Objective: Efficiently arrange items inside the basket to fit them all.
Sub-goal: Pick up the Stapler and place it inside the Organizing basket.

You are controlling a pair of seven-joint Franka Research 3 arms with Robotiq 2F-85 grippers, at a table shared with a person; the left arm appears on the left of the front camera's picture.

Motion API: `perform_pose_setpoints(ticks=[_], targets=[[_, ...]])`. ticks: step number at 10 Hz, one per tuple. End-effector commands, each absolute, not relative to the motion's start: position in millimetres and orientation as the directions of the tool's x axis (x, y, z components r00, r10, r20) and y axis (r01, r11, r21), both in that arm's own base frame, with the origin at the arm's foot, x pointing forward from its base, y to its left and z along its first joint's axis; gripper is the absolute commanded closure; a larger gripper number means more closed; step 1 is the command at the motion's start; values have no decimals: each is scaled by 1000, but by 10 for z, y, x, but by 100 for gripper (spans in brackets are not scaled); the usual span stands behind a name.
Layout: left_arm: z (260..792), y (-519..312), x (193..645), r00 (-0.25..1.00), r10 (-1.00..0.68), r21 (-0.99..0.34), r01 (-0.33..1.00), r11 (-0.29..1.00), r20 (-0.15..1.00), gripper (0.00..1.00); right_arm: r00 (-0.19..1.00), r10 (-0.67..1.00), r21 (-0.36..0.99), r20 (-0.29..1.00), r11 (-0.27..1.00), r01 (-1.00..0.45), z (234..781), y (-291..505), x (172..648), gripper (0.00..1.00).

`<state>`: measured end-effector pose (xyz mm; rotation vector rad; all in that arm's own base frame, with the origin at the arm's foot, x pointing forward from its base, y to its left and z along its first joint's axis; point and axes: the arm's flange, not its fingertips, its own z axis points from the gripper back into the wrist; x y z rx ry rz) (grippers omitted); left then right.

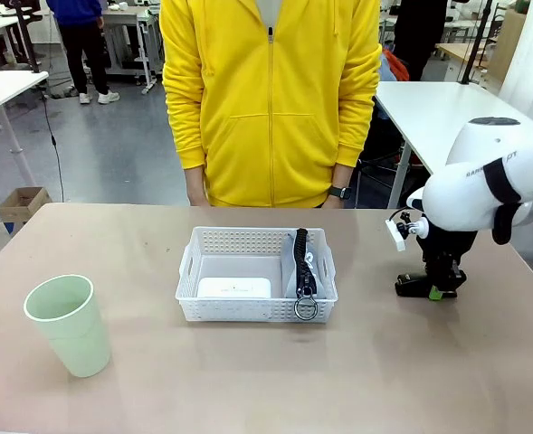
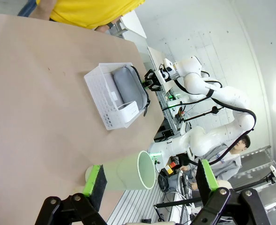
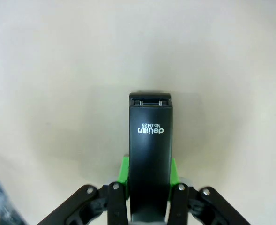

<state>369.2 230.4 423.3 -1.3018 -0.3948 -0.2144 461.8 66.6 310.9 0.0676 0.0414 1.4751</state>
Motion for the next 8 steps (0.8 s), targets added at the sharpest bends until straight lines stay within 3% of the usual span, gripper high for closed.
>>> perform_pose_setpoints(ticks=[1, 2, 3, 5, 7, 8], targets=[[4249, 2295, 3667, 914, 63, -890, 373, 264, 401, 0, 299, 943, 229, 146, 261, -938, 3637, 431, 4446, 92], [4249, 2295, 3667, 914, 63, -890, 373, 264, 401, 0, 350, 913, 226, 209, 303, -926, 3883, 329, 4244, 92], [4249, 2295, 3667, 914, 63, -890, 373, 264, 401, 0, 517, 814, 205, 266, 477, -855, 4062, 279, 4040, 92], [4249, 2295, 3667, 914, 63, -890, 373, 264, 401, 0, 711, 589, 320, 384, 638, -700, 4254, 162, 3730, 92], [4249, 2295, 3667, 914, 63, -890, 373, 264, 401, 0, 787, 408, 407, 463, 691, -597, 4303, 24, 3591, 92], [4249, 2295, 3667, 914, 63, -890, 373, 264, 401, 0, 704, 611, 364, 362, 602, -710, 4345, 58, 3763, 92]])
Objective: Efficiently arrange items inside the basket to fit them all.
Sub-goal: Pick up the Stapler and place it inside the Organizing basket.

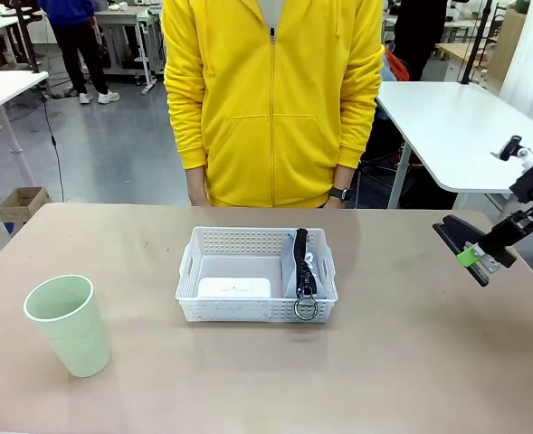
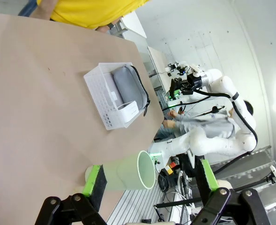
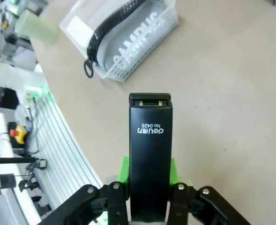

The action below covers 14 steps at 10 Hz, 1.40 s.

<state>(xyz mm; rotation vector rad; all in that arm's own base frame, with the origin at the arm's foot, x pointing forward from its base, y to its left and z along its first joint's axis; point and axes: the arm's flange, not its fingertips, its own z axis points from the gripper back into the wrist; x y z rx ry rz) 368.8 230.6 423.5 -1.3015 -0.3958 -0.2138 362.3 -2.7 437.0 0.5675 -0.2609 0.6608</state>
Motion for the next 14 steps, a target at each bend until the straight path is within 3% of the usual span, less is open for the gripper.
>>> perform_pose_setpoints(ticks=[1, 5, 6, 9, 12, 14], targets=[[4249, 2295, 3667, 914, 63, -890, 373, 264, 401, 0, 704, 611, 364, 362, 602, -710, 4345, 58, 3763, 92], [4249, 2295, 3667, 914, 63, -890, 373, 264, 401, 0, 704, 611, 364, 362, 602, -710, 4345, 58, 3763, 92], [4249, 2295, 3667, 914, 63, -890, 373, 264, 401, 0, 722, 595, 376, 353, 617, -692, 4296, 86, 3720, 63], [4249, 2295, 3667, 914, 63, -890, 373, 264, 401, 0, 629, 660, 152, 411, 630, -761, 4633, 701, 3670, 63], [4249, 2295, 3667, 914, 63, -890, 373, 264, 401, 0, 407, 797, 118, 446, 399, -909, 4697, 1902, 3839, 63], [4249, 2295, 3667, 914, 63, -890, 373, 264, 401, 0, 287, 870, 54, 401, 290, -955, 4582, 2690, 3874, 63]])
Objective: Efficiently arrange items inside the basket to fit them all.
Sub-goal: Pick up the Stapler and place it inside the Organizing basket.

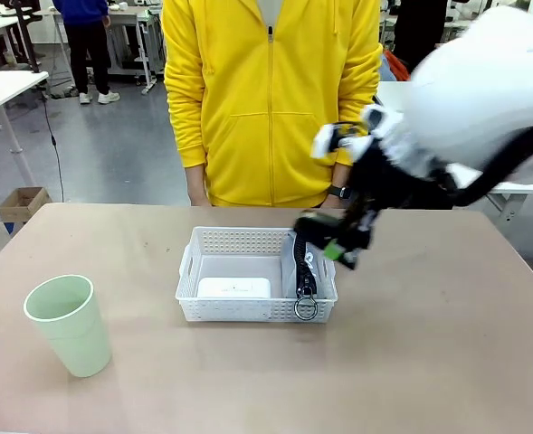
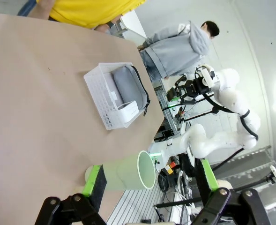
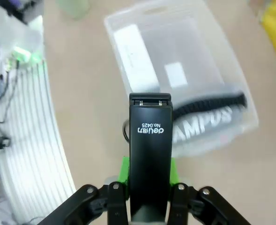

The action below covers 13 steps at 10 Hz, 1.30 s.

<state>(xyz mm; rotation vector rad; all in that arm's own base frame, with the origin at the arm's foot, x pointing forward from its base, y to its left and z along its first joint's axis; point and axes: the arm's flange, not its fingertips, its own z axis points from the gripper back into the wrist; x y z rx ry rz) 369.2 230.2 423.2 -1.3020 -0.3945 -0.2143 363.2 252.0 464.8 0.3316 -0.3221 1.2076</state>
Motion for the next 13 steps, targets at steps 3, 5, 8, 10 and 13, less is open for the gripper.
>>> perform_pose_setpoints(ticks=[3, 5, 8, 10, 13], targets=[[4249, 2295, 3667, 914, 63, -890, 373, 264, 401, 0, 171, 903, -60, 395, 211, -976, 4202, 3561, 3887, 63], [4249, 2295, 3667, 914, 63, -890, 373, 264, 401, 0, 146, 891, -101, 431, 209, -973, 4103, 3721, 3923, 63], [4249, 2295, 3667, 914, 63, -890, 373, 264, 401, 0, 217, 870, -117, 442, 295, -948, 4172, 3548, 3999, 63], [4249, 2295, 3667, 914, 63, -890, 373, 264, 401, 0, 143, 892, -86, 430, 197, -977, 4021, 3683, 3974, 63], [4249, 2295, 3667, 914, 63, -890, 373, 264, 401, 0, 179, 883, -106, 433, 248, -963, 4016, 3631, 4082, 63]])
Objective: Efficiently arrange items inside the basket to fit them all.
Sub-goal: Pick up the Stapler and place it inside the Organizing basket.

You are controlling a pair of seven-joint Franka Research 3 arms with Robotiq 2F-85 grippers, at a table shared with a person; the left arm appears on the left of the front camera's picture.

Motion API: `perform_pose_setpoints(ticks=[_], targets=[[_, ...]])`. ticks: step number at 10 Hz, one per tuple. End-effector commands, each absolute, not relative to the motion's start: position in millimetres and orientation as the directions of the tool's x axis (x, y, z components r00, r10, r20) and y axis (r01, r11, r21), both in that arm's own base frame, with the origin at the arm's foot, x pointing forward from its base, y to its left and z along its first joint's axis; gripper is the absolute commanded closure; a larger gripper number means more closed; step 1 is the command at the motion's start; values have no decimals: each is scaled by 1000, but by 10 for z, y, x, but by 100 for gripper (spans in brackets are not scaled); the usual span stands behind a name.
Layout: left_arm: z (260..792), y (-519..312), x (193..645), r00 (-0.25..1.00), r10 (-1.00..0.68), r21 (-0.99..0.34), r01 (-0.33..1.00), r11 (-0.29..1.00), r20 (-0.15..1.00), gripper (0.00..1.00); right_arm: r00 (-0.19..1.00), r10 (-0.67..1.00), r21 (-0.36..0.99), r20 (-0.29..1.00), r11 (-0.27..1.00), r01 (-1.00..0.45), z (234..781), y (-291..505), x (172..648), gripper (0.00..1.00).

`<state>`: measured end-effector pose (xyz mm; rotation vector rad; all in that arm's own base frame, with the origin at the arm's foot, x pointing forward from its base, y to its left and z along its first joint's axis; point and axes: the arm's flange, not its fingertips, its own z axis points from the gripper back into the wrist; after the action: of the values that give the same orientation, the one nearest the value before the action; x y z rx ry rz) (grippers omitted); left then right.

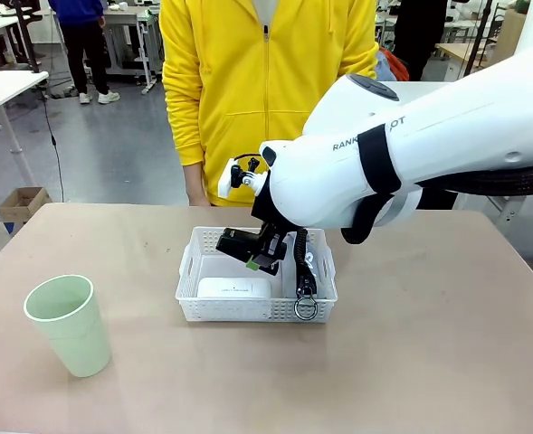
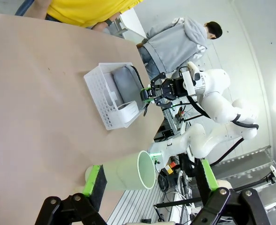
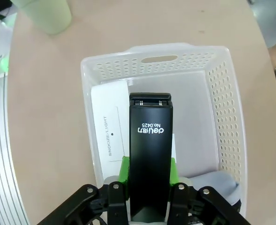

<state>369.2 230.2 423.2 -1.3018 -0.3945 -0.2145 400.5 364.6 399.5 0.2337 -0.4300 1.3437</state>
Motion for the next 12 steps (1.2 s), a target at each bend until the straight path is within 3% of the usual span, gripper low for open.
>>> perform_pose_setpoints(ticks=[1, 6, 8, 12], targets=[[4249, 2295, 3667, 914, 63, -890, 373, 264, 401, 0, 176, 879, -98, 442, 243, -965, 3994, 3679, 4202, 63], [4249, 2295, 3667, 914, 63, -890, 373, 264, 401, 0, 278, 865, 17, 417, 299, -954, 3619, 3745, 4747, 63], [4249, 2295, 3667, 914, 63, -890, 373, 264, 401, 0, 249, 885, 108, 393, 225, -968, 3439, 3786, 4846, 63], [4249, 2295, 3667, 914, 63, -890, 373, 264, 401, 0, 262, 904, 136, 338, 229, -964, 3263, 3805, 4906, 63]])
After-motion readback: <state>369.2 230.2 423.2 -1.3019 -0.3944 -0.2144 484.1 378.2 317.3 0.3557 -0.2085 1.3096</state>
